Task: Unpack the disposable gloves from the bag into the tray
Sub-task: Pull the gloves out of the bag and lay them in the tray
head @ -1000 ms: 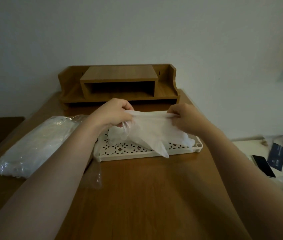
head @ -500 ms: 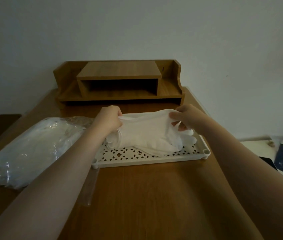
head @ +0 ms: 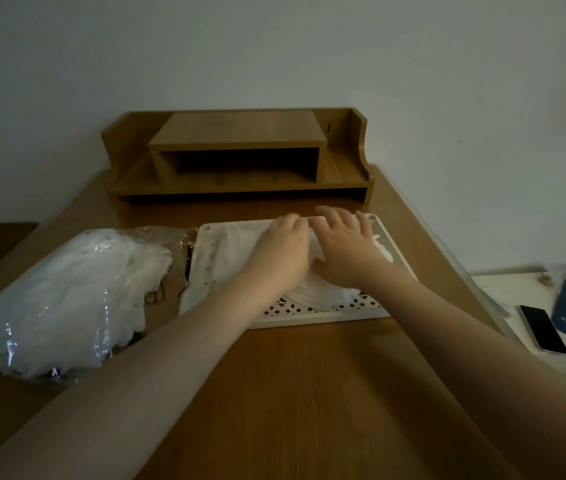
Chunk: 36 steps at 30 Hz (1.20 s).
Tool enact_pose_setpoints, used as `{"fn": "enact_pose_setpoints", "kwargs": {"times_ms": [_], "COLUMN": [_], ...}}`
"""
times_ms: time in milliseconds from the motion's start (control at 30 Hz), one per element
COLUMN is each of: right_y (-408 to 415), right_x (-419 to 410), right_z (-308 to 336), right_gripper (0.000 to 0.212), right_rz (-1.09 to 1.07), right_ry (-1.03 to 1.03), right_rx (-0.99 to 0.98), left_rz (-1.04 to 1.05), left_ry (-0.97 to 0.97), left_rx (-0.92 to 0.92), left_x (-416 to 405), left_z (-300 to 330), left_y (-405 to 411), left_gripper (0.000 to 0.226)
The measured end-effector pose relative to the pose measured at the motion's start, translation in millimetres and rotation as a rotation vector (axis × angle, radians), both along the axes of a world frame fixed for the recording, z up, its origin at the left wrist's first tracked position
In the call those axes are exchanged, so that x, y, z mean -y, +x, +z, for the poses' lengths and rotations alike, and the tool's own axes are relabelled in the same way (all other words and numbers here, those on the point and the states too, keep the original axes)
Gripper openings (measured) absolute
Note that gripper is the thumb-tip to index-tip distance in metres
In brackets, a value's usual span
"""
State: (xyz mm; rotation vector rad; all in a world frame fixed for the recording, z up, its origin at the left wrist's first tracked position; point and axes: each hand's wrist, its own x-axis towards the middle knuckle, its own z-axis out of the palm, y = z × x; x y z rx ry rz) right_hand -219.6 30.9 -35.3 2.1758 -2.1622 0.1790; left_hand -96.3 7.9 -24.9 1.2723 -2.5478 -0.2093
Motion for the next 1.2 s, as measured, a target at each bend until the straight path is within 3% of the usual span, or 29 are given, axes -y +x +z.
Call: {"fn": "enact_pose_setpoints", "kwargs": {"times_ms": [67, 133, 300, 400, 467, 533, 600, 667, 800, 933, 1067, 1133, 1167, 1200], "right_y": [-0.5, -10.6, -39.7, -15.7, 10.9, 27.9, 27.8, 15.0, -17.4, -17.7, 29.9, 60.1, 77.6, 91.0], "right_x": [-1.6, -5.8, -24.1, -27.5, -24.3, -16.7, -11.0, -9.3, -14.7, -23.0, -34.1, -43.1, -47.8, -51.6], "right_z": [-3.2, -1.3, 11.2, 21.6, 19.6, 5.2, -11.5, -20.2, -27.0, -18.7, 21.8, 40.8, 48.0, 53.0], "right_gripper": [0.062, 0.062, 0.066, 0.074, 0.061, 0.053, 0.060, 0.067, 0.086, 0.086, 0.046, 0.028, 0.023, 0.021], "right_rz": [-0.058, -0.107, -0.279, -0.069, 0.137, 0.213, 0.144, 0.034, -0.119, -0.206, -0.024, 0.135, 0.202, 0.253], "right_ry": [0.031, 0.036, 0.132, 0.035, -0.037, 0.059, 0.209, 0.288, 0.351, 0.301, -0.220, -0.420, -0.472, -0.496], "right_rx": [0.038, 0.019, -0.025, -0.054, -0.037, -0.029, -0.060, -0.078, -0.122, 0.005, 0.198, 0.334, 0.376, 0.401], "left_rz": [-0.018, 0.023, 0.084, 0.094, 0.049, 0.030, 0.068, 0.133, 0.241, 0.224, -0.069, -0.080, -0.005, 0.104], "left_ry": [0.203, 0.280, 0.184, 0.154, 0.144, 0.104, 0.064, 0.068, 0.240, 0.259, 0.180, -0.195, -0.405, -0.484], "left_rx": [0.046, 0.153, 0.341, 0.349, 0.352, 0.392, 0.421, 0.430, 0.389, 0.238, -0.165, -0.211, -0.174, -0.139], "left_x": [2.4, 9.5, 18.2, 22.9, 21.1, 18.7, 17.8, 18.6, 20.7, 12.3, -23.5, -38.4, -40.7, -40.9], "left_z": [-16.2, -29.9, -41.4, -40.8, -38.7, -36.9, -38.5, -41.8, -39.2, -21.5, 19.3, 30.1, 30.9, 31.4], "left_y": [-1.7, 8.6, 28.9, 29.4, 28.5, 29.0, 31.9, 37.0, 39.3, 35.5, 52.0, 73.4, 88.1, 99.7], "left_gripper": [0.043, 0.057, 0.072, 0.079, 0.078, 0.076, 0.080, 0.099, 0.124, 0.091, 0.048, 0.033, 0.026, 0.021]}}
